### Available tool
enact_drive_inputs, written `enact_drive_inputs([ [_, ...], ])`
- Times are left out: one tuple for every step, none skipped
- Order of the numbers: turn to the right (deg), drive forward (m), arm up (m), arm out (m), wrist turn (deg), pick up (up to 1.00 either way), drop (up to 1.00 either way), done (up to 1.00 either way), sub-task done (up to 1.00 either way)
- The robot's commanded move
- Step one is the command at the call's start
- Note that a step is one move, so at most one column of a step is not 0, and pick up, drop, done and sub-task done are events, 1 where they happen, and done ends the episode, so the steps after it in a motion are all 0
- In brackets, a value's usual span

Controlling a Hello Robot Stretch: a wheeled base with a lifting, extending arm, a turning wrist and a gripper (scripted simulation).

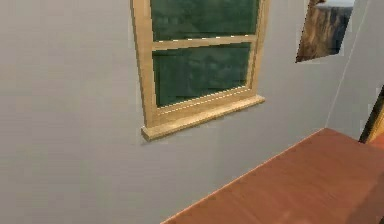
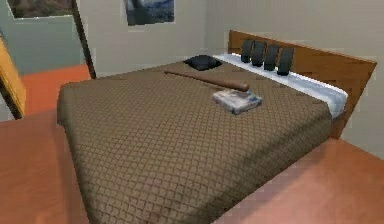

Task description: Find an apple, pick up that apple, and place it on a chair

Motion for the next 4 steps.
enact_drive_inputs([
  [-6.0,0.0,0.0,0.0,0.0,0.0,0.0,0.0,0.0],
  [0.0,0.3,0.0,0.0,0.0,0.0,0.0,0.0,0.0],
  [45.0,0.0,0.0,0.0,0.0,0.0,0.0,0.0,0.0],
  [12.0,0.0,0.0,0.0,0.0,0.0,0.0,0.0,0.0],
])
